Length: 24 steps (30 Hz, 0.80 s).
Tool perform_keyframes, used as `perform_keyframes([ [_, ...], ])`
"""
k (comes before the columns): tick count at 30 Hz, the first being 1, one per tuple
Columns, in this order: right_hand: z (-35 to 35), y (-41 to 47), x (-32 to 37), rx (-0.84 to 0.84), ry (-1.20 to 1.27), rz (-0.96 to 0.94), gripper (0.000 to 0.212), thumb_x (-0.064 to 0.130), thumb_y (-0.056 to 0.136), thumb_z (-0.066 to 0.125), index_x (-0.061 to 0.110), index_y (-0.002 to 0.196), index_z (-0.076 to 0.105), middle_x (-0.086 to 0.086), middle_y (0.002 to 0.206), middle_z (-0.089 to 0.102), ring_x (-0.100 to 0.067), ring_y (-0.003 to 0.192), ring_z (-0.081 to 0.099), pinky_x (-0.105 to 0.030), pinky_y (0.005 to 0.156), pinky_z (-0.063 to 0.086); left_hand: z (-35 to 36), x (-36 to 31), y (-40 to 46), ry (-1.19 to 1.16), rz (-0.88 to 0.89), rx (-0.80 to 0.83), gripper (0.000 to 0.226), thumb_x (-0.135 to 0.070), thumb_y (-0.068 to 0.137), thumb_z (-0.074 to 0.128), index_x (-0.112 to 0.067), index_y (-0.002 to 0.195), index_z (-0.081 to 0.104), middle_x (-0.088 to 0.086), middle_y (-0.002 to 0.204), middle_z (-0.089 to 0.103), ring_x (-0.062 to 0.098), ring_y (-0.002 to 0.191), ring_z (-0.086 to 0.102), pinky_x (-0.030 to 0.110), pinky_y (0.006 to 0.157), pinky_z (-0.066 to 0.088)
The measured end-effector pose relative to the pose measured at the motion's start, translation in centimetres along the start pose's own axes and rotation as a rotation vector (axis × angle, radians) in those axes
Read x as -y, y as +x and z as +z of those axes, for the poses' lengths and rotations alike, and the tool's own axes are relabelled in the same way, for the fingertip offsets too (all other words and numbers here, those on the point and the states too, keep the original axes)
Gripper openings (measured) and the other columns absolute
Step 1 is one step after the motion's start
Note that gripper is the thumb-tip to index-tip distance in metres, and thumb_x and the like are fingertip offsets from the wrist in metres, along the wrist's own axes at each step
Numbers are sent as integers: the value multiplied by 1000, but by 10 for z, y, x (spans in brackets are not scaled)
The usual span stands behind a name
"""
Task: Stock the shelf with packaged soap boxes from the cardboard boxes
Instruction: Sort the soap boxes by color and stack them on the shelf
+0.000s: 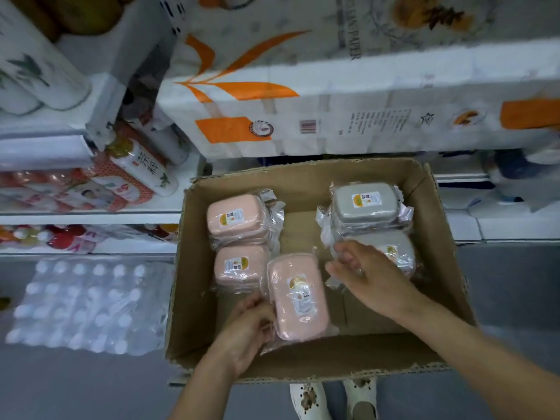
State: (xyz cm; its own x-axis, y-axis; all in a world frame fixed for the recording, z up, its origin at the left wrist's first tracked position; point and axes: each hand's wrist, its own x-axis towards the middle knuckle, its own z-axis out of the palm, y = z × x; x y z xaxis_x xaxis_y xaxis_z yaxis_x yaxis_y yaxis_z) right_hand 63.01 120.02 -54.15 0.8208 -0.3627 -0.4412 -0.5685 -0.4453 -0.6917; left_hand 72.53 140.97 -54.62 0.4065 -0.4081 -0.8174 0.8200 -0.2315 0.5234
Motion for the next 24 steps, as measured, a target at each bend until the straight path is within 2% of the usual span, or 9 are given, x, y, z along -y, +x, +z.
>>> perform_keyframes([
  [2, 16, 8, 19, 217, 396, 153, 61, 66, 80, 61, 25, 126, 55, 9, 117, 66, -10, 105, 64, -39, 95, 52, 1, -7, -7, -99, 41, 4, 33, 21, 83, 41, 3, 98, 64, 21, 94, 71, 28, 81, 68, 36, 70, 57],
  [4, 26, 15, 36, 269, 585, 211, 40, 45, 84, 69, 21, 115, 60, 1, 108, 71, -14, 96, 69, -34, 86, 57, 0, -12, -12, -114, 104, -45, 32, 13, 90, 46, -2, 112, 64, 20, 105, 72, 32, 92, 70, 40, 78, 58],
  [8, 43, 25, 67, 228, 582, 171, 29, 31, 84, 73, 17, 103, 58, -4, 96, 71, -10, 79, 68, -21, 61, 50, -15, -19, -18, 122, 221, -220, 35, -41, 90, 65, -30, 122, 60, -2, 110, 72, 19, 100, 69, 35, 87, 55],
  [11, 53, 36, 88, 304, 540, 91, 16, 31, 93, 61, 15, 92, 61, 1, 75, 68, -9, 64, 65, -29, 60, 52, -28, -23, -17, 295, 315, -202, 71, -44, 65, 87, -24, 126, 55, -2, 110, 72, 17, 101, 69, 25, 81, 57],
  [14, 51, 74, 101, 183, 182, -132, 17, 33, 95, 59, 19, 97, 68, 4, 89, 68, -4, 82, 63, -33, 76, 53, -39, -31, -12, 359, 269, -397, 72, -31, 64, 90, -20, 121, 48, -6, 99, 66, 13, 90, 65, 14, 65, 52],
  [16, 51, 109, 113, 63, -170, -262, 39, 34, 87, 68, 21, 122, 58, 0, 123, 58, -13, 112, 53, -37, 96, 46, -48, -34, -5, 396, 221, -495, 87, -35, 65, 88, -21, 132, 35, -8, 105, 58, 10, 94, 60, 23, 75, 53],
  [18, 55, 141, 127, 79, -427, -341, 70, 34, 82, 73, 19, 142, 40, -5, 144, 39, -23, 129, 34, -37, 106, 35, -57, -31, 4, 421, 217, -538, 94, -39, 66, 87, -22, 137, 28, -6, 112, 56, 15, 99, 58, 35, 89, 53],
  [21, 70, 179, 138, 134, -698, -383, 91, 38, 77, 76, 17, 149, 24, -9, 149, 33, -29, 133, 29, -43, 108, 33, -63, -29, 11, 466, 224, -569, 90, -38, 68, 85, -25, 134, 26, -4, 115, 54, 18, 98, 56, 41, 93, 51],
  [24, 87, 191, 132, 146, -936, -355, 92, 36, 75, 75, 13, 148, 23, -13, 140, 42, -30, 126, 35, -42, 101, 34, -67, -26, 14, 491, 254, -567, 89, -37, 68, 85, -26, 133, 24, -5, 114, 51, 18, 101, 54, 39, 93, 50],
])
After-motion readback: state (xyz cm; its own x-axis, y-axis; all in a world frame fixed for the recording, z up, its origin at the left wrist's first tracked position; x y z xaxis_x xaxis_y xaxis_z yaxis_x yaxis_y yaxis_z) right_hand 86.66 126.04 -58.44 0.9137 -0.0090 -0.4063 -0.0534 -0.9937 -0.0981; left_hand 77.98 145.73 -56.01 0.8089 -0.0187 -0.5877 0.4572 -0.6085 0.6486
